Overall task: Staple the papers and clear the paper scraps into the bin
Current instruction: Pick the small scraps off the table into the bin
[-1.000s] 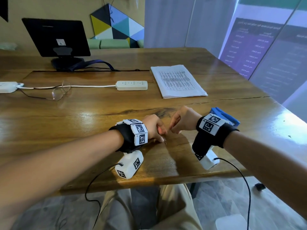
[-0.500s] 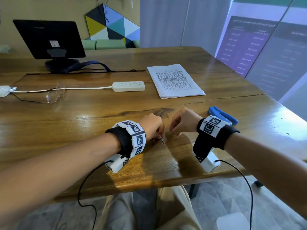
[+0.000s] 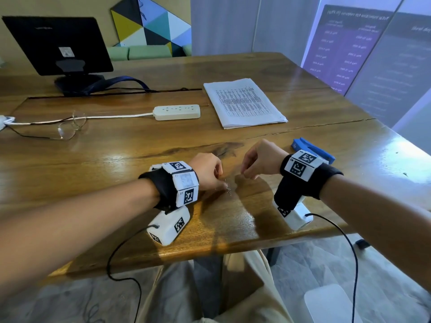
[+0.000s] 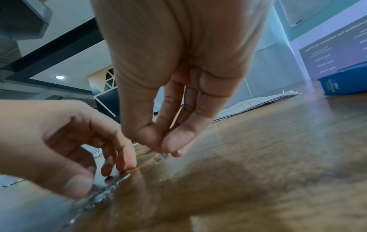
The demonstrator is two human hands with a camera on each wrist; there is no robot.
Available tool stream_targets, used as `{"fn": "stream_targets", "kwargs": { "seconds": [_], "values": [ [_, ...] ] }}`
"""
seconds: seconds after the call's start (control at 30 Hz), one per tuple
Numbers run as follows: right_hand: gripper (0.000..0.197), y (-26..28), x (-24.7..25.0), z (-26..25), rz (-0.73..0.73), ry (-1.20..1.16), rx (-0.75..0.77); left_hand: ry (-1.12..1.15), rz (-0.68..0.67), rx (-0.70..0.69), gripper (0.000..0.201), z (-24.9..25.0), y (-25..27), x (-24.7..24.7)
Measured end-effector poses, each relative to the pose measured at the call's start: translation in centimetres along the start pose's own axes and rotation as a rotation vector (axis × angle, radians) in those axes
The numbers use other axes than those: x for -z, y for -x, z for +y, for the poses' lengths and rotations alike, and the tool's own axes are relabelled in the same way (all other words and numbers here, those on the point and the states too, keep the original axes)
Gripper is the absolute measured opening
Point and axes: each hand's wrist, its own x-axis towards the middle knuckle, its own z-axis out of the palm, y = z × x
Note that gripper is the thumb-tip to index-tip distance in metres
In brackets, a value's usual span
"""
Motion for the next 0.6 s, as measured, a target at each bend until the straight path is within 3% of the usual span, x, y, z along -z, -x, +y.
{"fn": "stream_targets", "kwargs": {
  "seconds": [0.1,0.33,0.6],
  "values": [
    [0.006,0.1,0.0,-0.1,0.005,0.005,0.001,0.016,0.005,0.033,0.045,1.1,0.0,-1.3],
    [0.006,0.4,0.0,0.1,0.004,0.002,0.005,0.205,0.050,0.057,0.026,1.0,-0.1,-1.3],
    [0.005,0.7,0.0,0.4,0.011,-0.009,-0.001,0.211,0.072,0.030,0.014,0.9,-0.6,-0.9]
  ]
}}
